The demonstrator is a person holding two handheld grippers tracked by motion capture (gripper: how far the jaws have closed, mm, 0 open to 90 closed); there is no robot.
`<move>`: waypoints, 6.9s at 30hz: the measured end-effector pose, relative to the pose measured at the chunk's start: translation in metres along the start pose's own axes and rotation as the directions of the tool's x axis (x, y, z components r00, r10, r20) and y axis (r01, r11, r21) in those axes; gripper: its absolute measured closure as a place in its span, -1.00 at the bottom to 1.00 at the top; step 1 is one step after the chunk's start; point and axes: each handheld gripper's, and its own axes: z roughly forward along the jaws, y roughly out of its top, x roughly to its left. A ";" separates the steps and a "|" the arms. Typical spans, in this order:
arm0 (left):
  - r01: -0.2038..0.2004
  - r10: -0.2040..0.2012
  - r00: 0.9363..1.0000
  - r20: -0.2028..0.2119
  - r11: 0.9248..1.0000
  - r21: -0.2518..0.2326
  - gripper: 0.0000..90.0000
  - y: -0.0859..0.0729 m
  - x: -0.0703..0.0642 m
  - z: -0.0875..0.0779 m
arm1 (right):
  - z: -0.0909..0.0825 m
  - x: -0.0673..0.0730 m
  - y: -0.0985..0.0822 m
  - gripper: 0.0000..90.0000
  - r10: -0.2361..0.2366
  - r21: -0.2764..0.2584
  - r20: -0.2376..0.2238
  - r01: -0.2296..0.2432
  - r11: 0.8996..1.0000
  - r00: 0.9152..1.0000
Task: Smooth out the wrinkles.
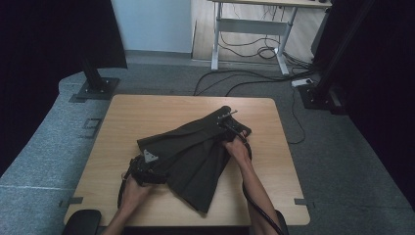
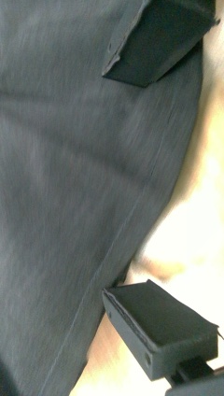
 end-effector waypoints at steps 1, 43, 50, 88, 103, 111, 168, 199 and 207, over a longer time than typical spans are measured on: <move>0.009 -0.009 1.000 -0.007 1.000 0.002 -1.00 0.002 0.008 0.002 | -0.001 -0.001 -0.006 -0.47 0.033 -0.018 -0.016 -0.033 0.999 0.999; 0.082 -0.083 0.995 0.051 0.996 0.027 -1.00 0.016 0.032 0.019 | -0.072 0.047 -0.074 -0.52 -0.013 -0.102 -0.099 0.003 0.995 0.995; 0.088 -0.089 0.995 0.046 0.996 0.032 -1.00 0.016 0.028 0.018 | -0.074 0.057 -0.037 -0.61 -0.060 -0.139 -0.136 0.041 0.989 0.989; 0.165 -0.178 0.960 0.218 0.983 0.078 0.75 0.041 0.024 0.019 | -0.026 0.078 -0.058 -0.74 -0.057 -0.145 0.005 0.057 0.988 0.998; 0.003 0.023 0.954 0.297 0.996 -0.087 0.77 0.127 -0.009 -0.045 | -0.025 0.080 -0.059 -0.74 -0.047 -0.156 0.004 0.047 0.987 0.999; -0.090 0.126 0.932 0.341 0.989 -0.119 0.77 0.164 -0.059 -0.045 | -0.023 0.091 -0.057 -0.74 -0.052 -0.164 -0.001 0.051 0.985 0.999; -0.149 0.146 0.963 0.228 0.989 -0.004 0.77 0.140 -0.070 -0.006 | -0.027 0.101 -0.054 -0.40 0.023 -0.126 -0.190 -0.048 0.991 0.981; -0.138 0.112 0.938 0.327 0.989 0.056 -0.28 0.146 -0.095 0.015 | -0.045 0.066 -0.095 -0.54 -0.002 -0.171 -0.102 -0.015 0.985 0.995; -0.152 0.174 0.926 0.335 0.984 -0.091 -0.43 0.171 -0.089 -0.025 | -0.045 0.066 -0.097 -0.54 -0.007 -0.186 -0.104 -0.012 0.983 0.995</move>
